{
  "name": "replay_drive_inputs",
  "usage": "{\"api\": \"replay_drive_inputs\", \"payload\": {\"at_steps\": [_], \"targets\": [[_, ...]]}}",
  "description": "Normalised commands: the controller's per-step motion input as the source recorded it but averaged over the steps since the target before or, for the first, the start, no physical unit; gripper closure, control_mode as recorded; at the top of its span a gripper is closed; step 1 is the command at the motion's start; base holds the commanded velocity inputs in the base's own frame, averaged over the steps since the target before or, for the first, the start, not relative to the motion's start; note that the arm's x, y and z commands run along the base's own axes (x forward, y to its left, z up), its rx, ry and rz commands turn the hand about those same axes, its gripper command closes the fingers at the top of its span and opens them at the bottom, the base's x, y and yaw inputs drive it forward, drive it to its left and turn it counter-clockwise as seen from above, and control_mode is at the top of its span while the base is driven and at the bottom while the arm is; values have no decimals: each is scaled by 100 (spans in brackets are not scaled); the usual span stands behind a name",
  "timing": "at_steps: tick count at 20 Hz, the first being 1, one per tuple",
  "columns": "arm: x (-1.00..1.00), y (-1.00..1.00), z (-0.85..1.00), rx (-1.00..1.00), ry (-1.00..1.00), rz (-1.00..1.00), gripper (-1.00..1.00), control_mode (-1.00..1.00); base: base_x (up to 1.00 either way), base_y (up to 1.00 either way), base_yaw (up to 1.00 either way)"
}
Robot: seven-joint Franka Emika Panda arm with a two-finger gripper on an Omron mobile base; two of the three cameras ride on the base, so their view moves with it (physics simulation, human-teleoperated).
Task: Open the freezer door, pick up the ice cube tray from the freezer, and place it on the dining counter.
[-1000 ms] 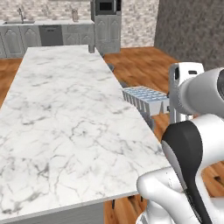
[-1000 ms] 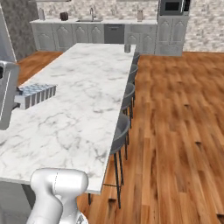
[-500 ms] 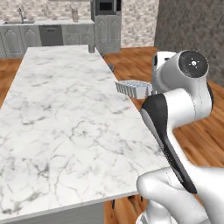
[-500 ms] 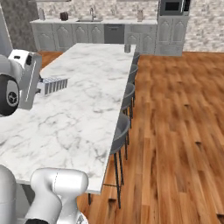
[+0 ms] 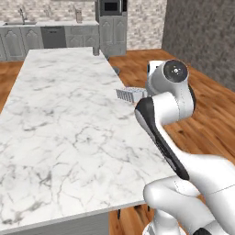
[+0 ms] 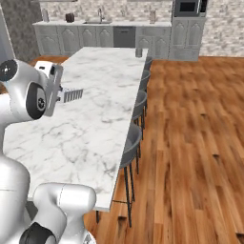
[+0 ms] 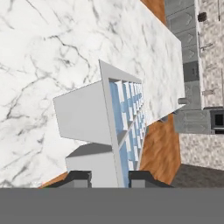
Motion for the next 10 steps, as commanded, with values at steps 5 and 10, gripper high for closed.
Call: {"api": "replay_drive_inputs", "payload": {"at_steps": [5,10], "targets": [[78,8,-53,0,3,0,100,-100,0,0,0],[77,26,-49,0,4,0,100,-100,0,0,0]]}}
